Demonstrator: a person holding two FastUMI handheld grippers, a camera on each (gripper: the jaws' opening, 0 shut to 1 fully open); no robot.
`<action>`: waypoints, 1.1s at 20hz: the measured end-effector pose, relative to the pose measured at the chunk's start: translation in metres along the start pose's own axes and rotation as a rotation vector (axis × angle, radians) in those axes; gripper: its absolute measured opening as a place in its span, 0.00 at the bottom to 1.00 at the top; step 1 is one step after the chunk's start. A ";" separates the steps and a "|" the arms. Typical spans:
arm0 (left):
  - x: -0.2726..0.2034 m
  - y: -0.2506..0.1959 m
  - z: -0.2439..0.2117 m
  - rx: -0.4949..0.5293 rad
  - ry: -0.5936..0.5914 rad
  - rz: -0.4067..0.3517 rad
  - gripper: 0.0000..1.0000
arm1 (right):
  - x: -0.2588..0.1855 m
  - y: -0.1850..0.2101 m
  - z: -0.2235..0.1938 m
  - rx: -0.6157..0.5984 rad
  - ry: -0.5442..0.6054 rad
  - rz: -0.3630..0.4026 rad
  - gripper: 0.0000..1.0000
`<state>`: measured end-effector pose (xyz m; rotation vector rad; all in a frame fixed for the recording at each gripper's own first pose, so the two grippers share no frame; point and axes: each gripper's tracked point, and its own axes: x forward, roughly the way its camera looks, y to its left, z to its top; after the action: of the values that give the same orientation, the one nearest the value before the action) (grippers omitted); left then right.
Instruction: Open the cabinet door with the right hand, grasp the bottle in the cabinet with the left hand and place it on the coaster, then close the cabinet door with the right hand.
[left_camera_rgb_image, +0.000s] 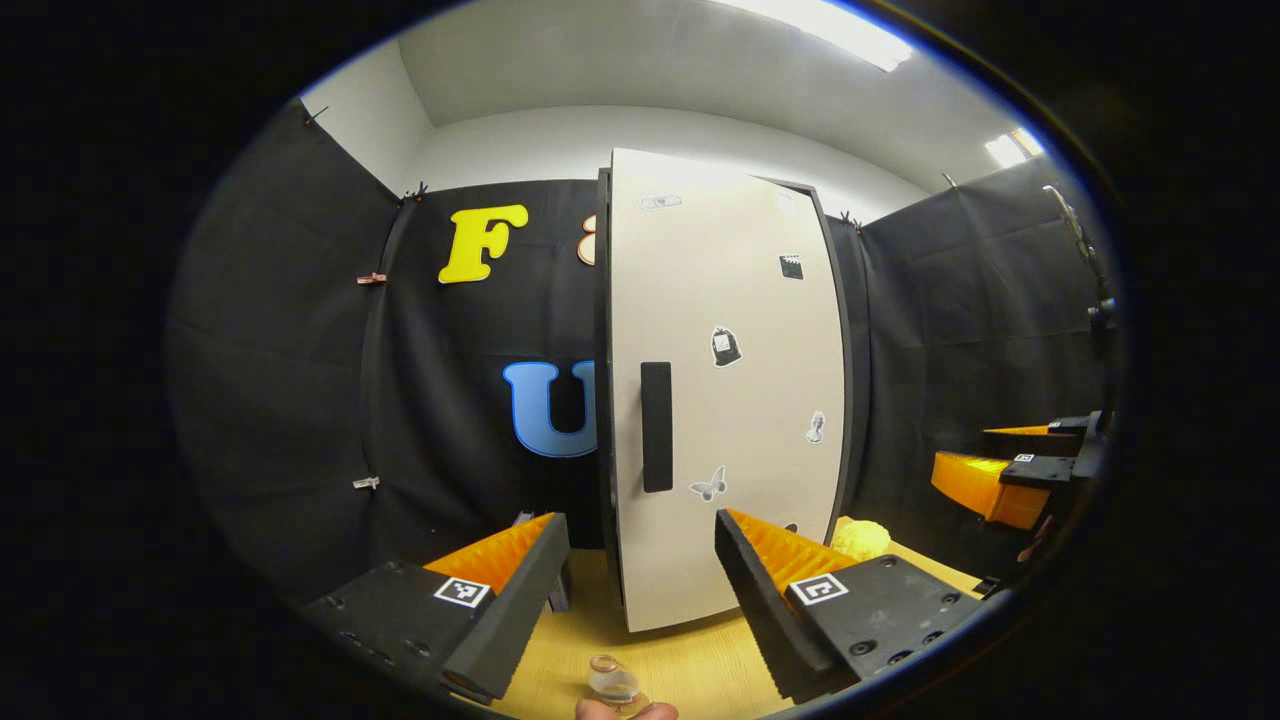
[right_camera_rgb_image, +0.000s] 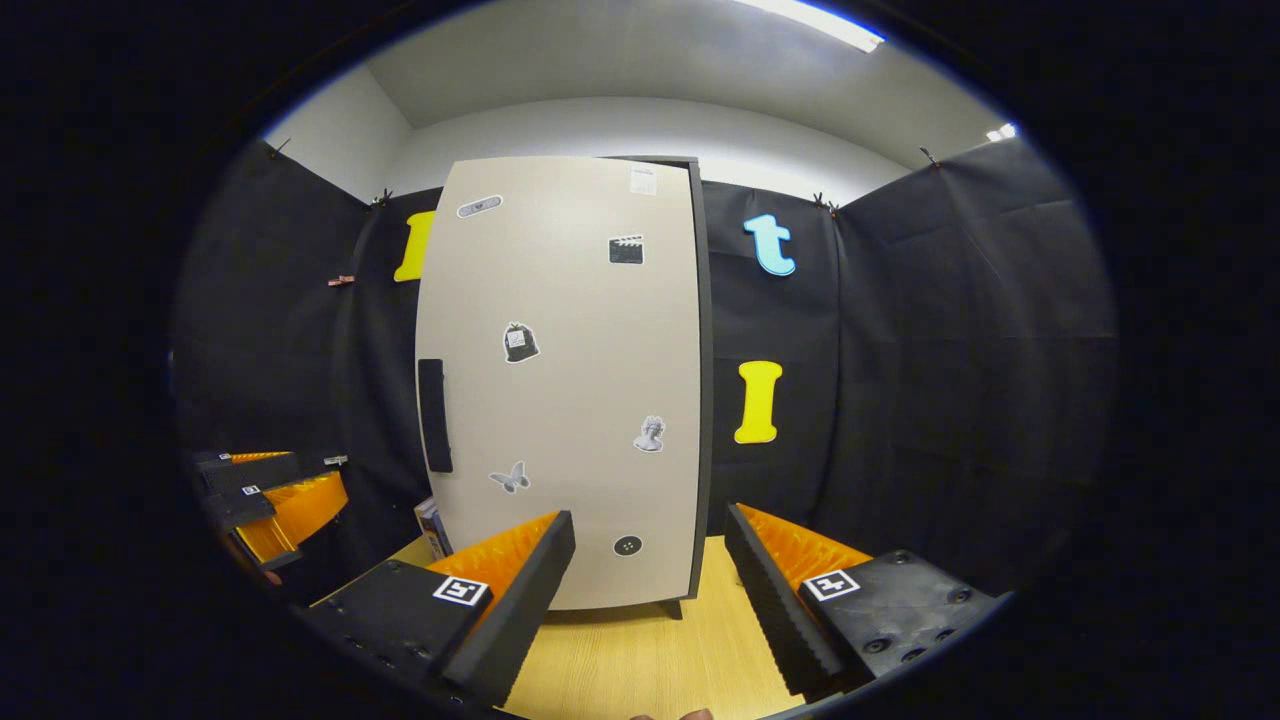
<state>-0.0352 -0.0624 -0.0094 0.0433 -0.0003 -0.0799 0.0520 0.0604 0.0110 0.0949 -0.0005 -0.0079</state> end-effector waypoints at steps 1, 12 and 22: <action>0.000 -0.002 -0.001 0.000 0.001 -0.002 0.93 | 0.001 0.000 -0.001 0.005 0.001 0.000 0.98; 0.005 -0.005 -0.002 0.005 0.007 -0.006 0.93 | 0.004 -0.005 -0.001 0.015 -0.005 -0.001 0.98; 0.006 -0.008 -0.001 0.006 0.006 -0.006 0.93 | 0.004 -0.008 0.001 0.026 -0.007 0.003 0.98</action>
<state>-0.0300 -0.0704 -0.0111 0.0497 0.0055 -0.0856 0.0557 0.0524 0.0115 0.1206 -0.0078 -0.0050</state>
